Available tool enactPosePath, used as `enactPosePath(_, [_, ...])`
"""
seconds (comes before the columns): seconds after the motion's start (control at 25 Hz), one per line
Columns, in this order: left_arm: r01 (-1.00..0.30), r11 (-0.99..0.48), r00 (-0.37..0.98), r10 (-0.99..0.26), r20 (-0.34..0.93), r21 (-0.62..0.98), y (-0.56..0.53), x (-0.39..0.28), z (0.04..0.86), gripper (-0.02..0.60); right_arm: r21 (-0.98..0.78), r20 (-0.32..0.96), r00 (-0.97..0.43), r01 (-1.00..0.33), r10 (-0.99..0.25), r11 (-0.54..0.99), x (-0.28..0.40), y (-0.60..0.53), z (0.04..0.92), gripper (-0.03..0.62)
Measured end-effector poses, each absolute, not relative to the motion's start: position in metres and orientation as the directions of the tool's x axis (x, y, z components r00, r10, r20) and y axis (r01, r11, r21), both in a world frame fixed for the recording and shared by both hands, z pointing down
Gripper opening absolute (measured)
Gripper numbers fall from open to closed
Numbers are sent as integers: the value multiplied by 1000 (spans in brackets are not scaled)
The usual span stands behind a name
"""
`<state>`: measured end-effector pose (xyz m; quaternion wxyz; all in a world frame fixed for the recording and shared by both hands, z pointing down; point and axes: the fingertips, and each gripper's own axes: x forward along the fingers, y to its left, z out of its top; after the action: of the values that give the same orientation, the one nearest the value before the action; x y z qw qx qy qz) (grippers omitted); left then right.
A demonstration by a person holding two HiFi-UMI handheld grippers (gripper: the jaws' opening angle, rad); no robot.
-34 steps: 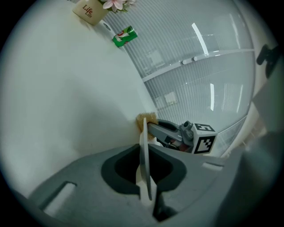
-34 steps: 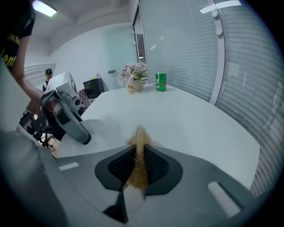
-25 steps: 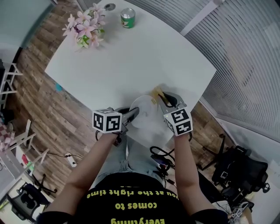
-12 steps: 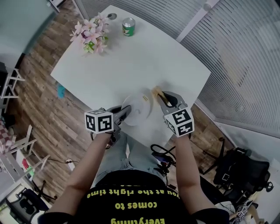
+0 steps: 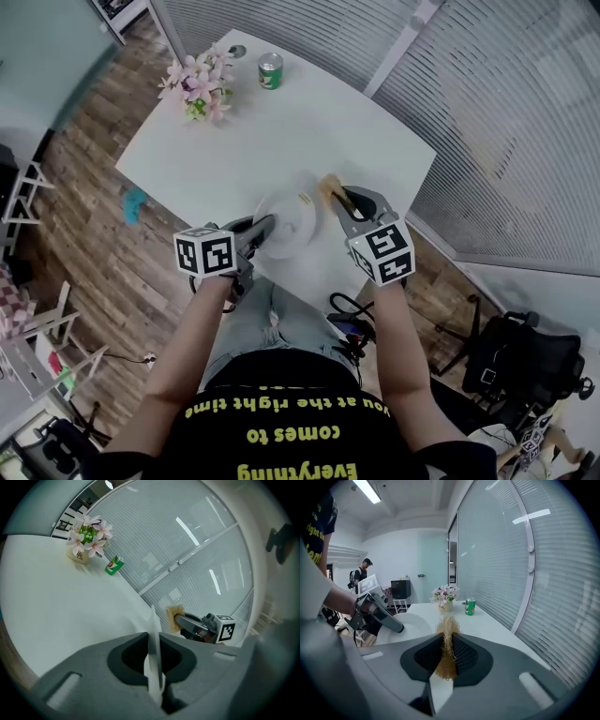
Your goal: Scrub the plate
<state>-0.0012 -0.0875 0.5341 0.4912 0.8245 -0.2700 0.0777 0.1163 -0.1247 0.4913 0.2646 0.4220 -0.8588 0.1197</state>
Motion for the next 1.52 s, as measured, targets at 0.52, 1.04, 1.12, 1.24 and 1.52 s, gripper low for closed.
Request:
enactPosePath(0.52, [-501,-445,856,-381,349,743,-79,-17,490,21,53,458,-530,-785,-714,617,88,-114,429,54])
enactPosePath(1.04, [-455,-520,873,-419,249,723,-81,-20,436,21,84,339,-607,-741,-719,666,47,-100,366,54])
enactPosePath(1.12, [-450,-525,874,-426,234,722,-81,-19,430,21,86,323,-621,-732,-714,676,41,-98,359,54])
enactPosePath(1.24, [-442,-535,875,-432,217,720,-80,-19,421,21,81,302,-643,-719,-704,691,30,-93,351,54])
enactPosePath(1.52, [-420,-547,880,-441,178,724,-81,-16,402,21,80,266,-696,-674,-667,735,3,-84,339,54])
